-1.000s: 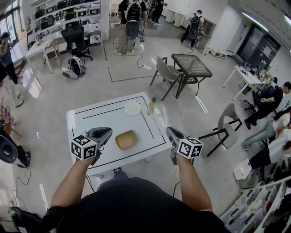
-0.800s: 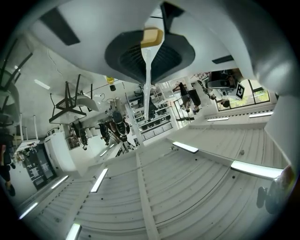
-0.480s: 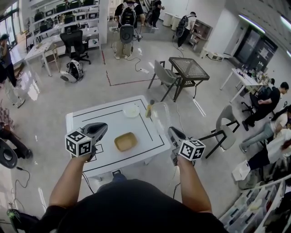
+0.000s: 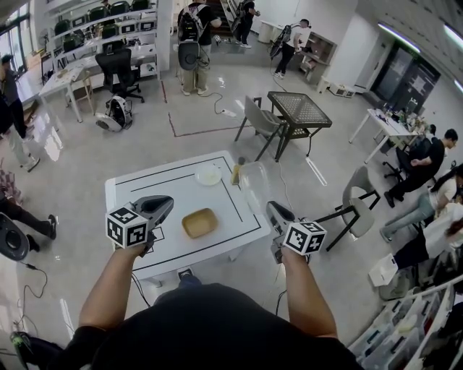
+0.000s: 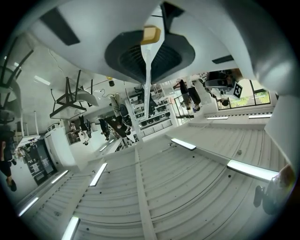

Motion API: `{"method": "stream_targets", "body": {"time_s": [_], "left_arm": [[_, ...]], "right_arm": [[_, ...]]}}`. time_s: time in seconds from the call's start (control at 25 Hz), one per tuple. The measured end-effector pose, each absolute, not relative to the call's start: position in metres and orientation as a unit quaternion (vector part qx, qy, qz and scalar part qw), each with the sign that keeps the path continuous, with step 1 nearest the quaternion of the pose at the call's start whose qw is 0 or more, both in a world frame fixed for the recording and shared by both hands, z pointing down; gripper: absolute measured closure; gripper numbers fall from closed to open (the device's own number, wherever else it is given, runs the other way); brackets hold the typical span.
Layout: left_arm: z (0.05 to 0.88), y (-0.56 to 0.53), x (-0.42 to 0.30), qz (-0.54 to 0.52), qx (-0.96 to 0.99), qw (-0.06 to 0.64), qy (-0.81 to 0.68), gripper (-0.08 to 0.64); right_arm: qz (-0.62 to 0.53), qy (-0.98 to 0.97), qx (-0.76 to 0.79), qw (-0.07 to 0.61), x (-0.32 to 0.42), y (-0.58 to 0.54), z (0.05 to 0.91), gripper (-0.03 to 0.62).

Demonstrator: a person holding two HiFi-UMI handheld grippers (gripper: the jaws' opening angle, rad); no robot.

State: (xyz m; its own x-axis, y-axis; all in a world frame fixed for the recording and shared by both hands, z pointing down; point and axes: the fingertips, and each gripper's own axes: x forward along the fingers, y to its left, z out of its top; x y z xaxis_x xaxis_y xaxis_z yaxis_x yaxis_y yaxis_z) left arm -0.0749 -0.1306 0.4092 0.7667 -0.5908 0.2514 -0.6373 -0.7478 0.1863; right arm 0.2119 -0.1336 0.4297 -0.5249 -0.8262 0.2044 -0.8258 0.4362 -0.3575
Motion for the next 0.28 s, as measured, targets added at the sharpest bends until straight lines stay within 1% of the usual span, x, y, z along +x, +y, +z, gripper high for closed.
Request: {"method": "stream_targets", "body": {"time_s": [0.28], "left_arm": [[0.4017, -0.1202, -0.0820, 0.086, 0.928, 0.132, -0.336, 0.526]], "right_arm": [[-0.210, 0.848, -0.486, -0.004, 0.2083, -0.1221, 0.4248, 0.546]]}}
